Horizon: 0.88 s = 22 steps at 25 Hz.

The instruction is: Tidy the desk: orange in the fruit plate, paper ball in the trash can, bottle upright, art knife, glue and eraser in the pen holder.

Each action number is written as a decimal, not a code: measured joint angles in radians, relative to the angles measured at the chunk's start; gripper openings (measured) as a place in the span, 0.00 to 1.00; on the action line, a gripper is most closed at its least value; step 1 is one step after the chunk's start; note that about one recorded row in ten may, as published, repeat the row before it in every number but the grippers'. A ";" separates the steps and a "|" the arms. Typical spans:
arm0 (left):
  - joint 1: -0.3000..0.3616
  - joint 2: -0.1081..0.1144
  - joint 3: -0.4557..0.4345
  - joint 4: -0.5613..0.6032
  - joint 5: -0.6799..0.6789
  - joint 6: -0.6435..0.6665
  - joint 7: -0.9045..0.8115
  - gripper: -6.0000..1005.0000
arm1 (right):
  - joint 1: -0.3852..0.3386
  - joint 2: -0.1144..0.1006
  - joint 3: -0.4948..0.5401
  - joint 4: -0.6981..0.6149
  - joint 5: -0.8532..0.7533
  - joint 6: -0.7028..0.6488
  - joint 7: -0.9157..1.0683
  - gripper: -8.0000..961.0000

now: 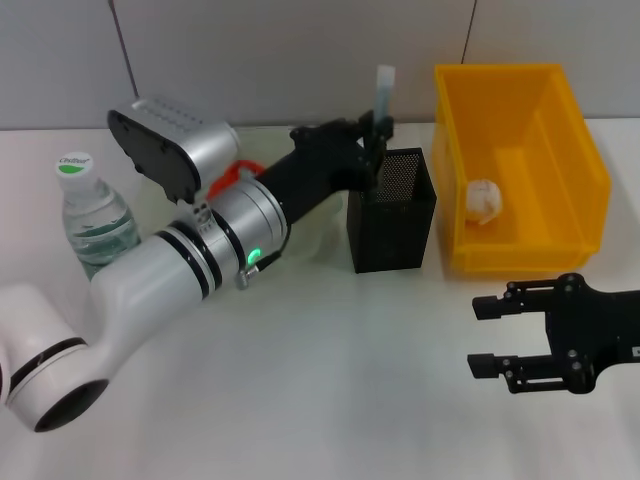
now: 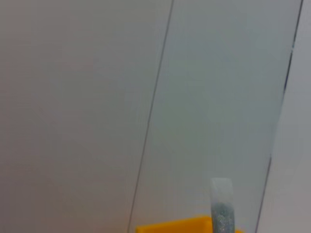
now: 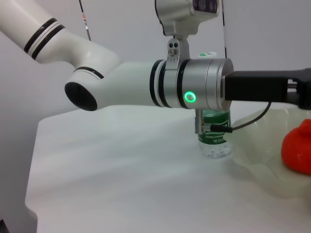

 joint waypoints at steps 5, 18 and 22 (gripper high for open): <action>0.023 0.000 -0.024 -0.028 0.063 -0.004 0.073 0.26 | 0.008 0.000 0.000 0.004 -0.002 0.002 0.000 0.70; 0.031 0.000 -0.070 -0.047 0.099 -0.008 0.088 0.48 | 0.027 0.000 0.000 0.024 -0.006 0.004 0.000 0.70; 0.040 0.006 -0.070 -0.040 0.138 0.028 0.057 0.57 | 0.032 0.000 0.000 0.022 -0.003 0.003 0.000 0.70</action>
